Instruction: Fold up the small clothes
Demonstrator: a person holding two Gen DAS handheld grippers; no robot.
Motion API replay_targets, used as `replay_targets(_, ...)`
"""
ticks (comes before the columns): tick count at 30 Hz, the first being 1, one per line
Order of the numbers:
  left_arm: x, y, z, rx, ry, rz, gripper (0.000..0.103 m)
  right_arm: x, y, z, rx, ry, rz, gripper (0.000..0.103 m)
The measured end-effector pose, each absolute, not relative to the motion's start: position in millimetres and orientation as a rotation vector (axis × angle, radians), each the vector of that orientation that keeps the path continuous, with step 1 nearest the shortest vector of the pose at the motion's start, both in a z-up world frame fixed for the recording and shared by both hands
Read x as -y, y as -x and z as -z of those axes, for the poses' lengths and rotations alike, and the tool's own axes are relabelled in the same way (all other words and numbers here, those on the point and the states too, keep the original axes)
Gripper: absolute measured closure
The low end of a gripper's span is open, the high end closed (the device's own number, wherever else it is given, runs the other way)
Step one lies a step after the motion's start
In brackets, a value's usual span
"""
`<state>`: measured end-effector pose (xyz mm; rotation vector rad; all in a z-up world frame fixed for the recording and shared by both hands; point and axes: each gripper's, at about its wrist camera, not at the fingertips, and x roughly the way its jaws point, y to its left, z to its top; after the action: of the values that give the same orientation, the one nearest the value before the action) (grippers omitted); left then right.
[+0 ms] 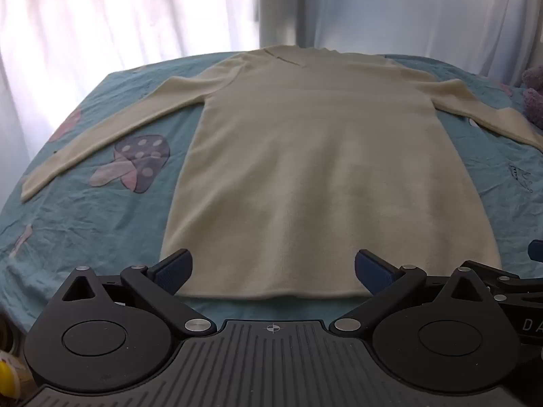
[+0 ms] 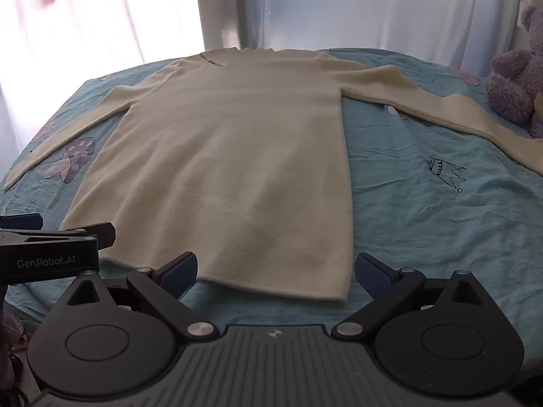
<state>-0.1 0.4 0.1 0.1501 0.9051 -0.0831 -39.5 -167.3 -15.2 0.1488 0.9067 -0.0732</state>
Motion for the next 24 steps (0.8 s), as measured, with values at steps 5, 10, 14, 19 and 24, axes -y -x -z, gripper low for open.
replay_targets(5, -0.2, -0.2, -0.5, -0.909, -0.152, 0.081, 0.000, 165.2, 38.6, 14.4, -0.912, -0.150, 0.068, 0.004)
replay_targets(10, 1.0, 0.6, -1.8, -0.914, -0.150, 0.081, 0.000, 167.8, 39.7, 14.5, -0.909, -0.146, 0.070, 0.004)
replay_targets(14, 4.0, 1.7, -5.6, -0.910, -0.149, 0.080, 0.000, 167.4, 40.2, 13.4, -0.910, -0.146, 0.073, 0.004)
replay_targets(19, 1.5, 0.5, -1.0, -0.918, -0.147, 0.086, 0.000, 167.5, 38.4, 13.5, -0.915, -0.147, 0.069, 0.004)
replay_targets(24, 0.0, -1.4, 0.1, -0.924, -0.146, 0.091, 0.000, 167.0, 37.5, 14.0, -0.919, -0.145, 0.066, 0.004)
